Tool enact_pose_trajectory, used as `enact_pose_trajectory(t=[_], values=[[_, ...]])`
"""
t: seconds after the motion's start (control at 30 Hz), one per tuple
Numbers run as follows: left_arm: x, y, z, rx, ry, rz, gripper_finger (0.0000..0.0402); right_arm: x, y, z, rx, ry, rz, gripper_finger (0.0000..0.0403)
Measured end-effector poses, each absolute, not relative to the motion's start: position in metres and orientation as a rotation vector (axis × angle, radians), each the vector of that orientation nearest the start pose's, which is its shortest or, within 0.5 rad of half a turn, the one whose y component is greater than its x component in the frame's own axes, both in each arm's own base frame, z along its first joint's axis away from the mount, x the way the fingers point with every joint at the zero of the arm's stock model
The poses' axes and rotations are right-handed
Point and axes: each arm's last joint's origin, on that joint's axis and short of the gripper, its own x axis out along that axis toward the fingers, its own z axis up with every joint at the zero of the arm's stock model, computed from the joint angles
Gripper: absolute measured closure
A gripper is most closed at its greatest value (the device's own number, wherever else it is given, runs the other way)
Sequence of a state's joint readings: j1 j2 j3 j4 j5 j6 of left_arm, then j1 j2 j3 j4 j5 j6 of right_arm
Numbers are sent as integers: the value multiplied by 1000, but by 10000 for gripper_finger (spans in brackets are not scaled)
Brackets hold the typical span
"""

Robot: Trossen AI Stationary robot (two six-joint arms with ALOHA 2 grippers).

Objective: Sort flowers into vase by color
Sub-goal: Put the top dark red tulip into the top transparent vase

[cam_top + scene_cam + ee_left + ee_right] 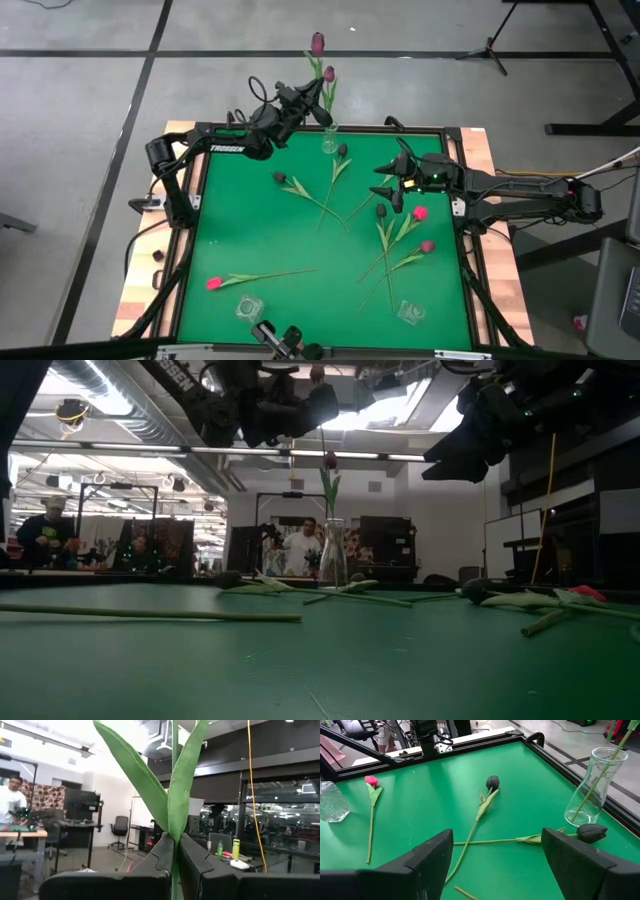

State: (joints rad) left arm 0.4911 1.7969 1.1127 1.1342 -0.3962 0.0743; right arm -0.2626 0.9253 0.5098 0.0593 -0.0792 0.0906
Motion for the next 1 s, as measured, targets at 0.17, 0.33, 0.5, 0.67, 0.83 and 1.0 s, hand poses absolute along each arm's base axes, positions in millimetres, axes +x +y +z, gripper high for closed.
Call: enact_pose_trajectory(t=[0.17, 0.33, 0.5, 0.67, 0.83, 1.0], values=[[349, 198, 307, 104, -385, 890, 395, 194, -50, 237, 150, 343, -197, 100], [357, 200, 315, 100, -297, 887, 395, 194, -50, 237, 150, 344, -197, 100], [360, 194, 315, 91, -299, 871, 395, 194, -50, 237, 150, 344, -197, 100], [369, 194, 303, 90, -312, 864, 395, 194, -50, 237, 151, 345, -198, 100], [374, 197, 289, 97, -267, 896, 395, 194, -50, 236, 157, 350, -198, 100], [374, 197, 291, 110, -273, 898, 395, 194, -50, 236, 157, 352, -198, 100]])
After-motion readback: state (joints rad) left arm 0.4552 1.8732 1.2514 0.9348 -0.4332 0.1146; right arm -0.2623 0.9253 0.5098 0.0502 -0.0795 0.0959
